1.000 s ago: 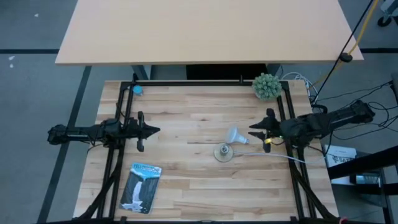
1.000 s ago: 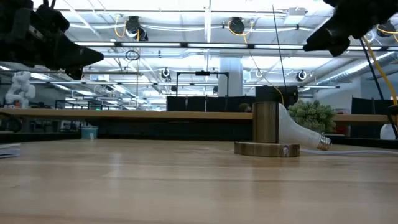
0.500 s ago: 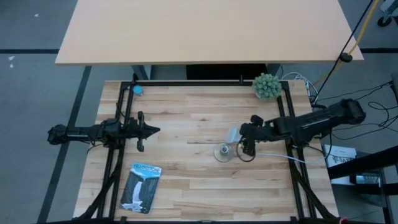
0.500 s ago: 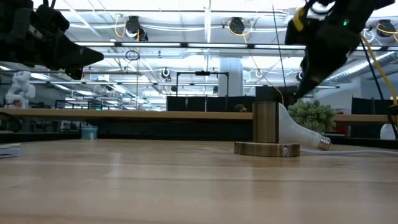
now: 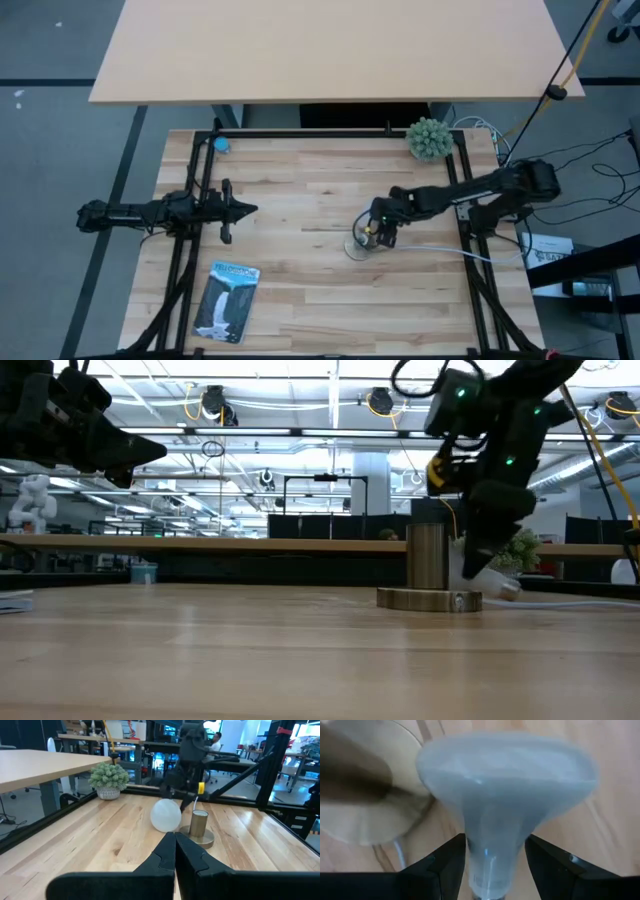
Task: Screw lightbulb
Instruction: Insert the lightbulb into the bronze lamp socket
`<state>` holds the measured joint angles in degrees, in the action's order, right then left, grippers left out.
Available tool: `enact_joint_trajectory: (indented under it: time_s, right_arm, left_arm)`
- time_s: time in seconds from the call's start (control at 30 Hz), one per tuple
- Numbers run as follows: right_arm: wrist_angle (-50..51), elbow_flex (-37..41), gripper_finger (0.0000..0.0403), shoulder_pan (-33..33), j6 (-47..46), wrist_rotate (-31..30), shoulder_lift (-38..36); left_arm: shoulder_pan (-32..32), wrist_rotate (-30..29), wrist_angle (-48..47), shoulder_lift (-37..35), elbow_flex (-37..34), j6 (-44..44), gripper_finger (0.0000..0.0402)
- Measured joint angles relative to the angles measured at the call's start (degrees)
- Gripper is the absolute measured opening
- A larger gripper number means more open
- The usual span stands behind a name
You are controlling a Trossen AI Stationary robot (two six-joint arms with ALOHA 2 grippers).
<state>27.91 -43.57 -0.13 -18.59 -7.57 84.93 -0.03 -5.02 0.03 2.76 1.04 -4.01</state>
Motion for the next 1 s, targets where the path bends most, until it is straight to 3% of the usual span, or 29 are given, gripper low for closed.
enact_joint_trajectory:
  time_s: [0.1, 0.3, 0.53, 0.77, 1.0]
  right_arm:
    - [-2.98, 0.00, 0.0194, -1.70, 1.12, 0.68, 2.88]
    - [-11.53, -0.04, 0.0147, -4.60, 2.18, 5.82, 6.48]
    - [-16.66, 0.17, 0.0147, -6.06, 1.63, 0.40, 6.93]
    - [-22.04, 0.15, 0.0147, -6.44, 0.84, -4.72, 1.34]
    - [-23.43, 0.13, 0.0147, -2.40, 1.77, -9.13, -9.81]
  left_arm:
    - [0.02, 0.00, 0.00, -0.02, -0.02, -0.02, 0.0000]
    - [0.00, 0.00, 0.00, -0.01, -0.01, -0.01, 0.0000]
    - [0.01, 0.00, 0.00, 0.00, -0.01, -0.01, 0.0000]
    - [0.01, 0.00, 0.00, -0.02, -0.01, -0.02, 0.0000]
    - [0.01, 0.00, 0.04, 0.00, 0.00, -0.01, 0.0000]
